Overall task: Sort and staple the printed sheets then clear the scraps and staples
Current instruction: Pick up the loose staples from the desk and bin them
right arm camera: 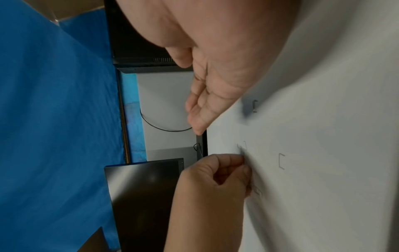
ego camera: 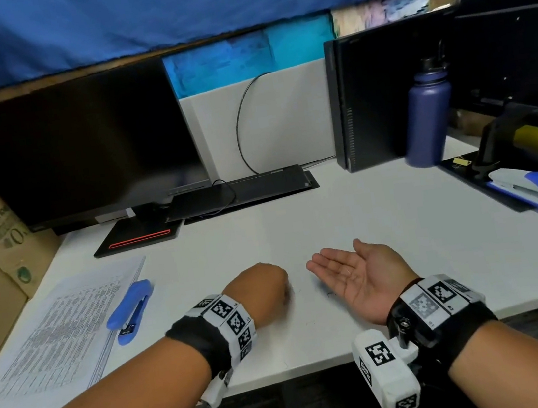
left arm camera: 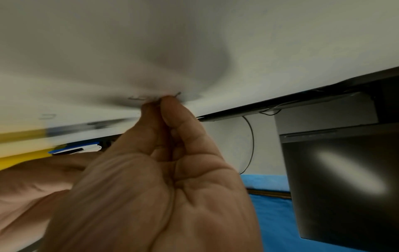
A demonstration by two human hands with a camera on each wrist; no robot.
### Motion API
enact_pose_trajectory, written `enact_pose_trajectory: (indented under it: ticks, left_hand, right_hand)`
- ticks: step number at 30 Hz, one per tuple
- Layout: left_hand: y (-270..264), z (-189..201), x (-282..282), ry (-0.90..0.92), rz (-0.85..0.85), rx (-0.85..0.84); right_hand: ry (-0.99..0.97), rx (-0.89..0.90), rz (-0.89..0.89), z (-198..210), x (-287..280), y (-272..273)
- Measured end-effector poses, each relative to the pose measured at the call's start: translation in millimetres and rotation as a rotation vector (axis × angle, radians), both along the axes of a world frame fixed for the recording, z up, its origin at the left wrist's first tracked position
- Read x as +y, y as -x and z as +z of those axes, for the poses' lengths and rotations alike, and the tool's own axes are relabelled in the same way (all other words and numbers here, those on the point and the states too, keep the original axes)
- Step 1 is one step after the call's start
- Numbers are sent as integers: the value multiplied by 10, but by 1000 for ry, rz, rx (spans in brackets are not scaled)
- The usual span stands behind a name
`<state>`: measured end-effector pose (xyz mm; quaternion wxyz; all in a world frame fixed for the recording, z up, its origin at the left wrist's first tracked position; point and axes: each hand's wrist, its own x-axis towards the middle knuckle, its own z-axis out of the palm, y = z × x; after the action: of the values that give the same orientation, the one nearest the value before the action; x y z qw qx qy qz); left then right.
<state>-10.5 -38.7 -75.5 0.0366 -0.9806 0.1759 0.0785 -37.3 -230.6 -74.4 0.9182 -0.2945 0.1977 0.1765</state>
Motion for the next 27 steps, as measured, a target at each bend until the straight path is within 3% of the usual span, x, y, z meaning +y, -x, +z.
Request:
enact_pose_trajectory:
  ticks: [7, 10, 18, 23, 27]
  left_hand:
    - [-134, 111, 21, 100, 128, 180]
    - [-154, 153, 106, 244, 169, 282]
    - [13, 609, -216, 814, 87, 251]
    - [103, 610, -393, 617, -69, 325]
    - [-43, 611, -143, 662, 51, 160]
  right_hand:
    - [-1, 14, 0, -55, -25, -20]
    - [9, 22, 13, -79, -14, -22]
    - [-23, 65, 37, -113, 117, 22]
    - [-97, 55, 57, -71, 262, 152]
    - [-54, 67, 48, -49, 178, 111]
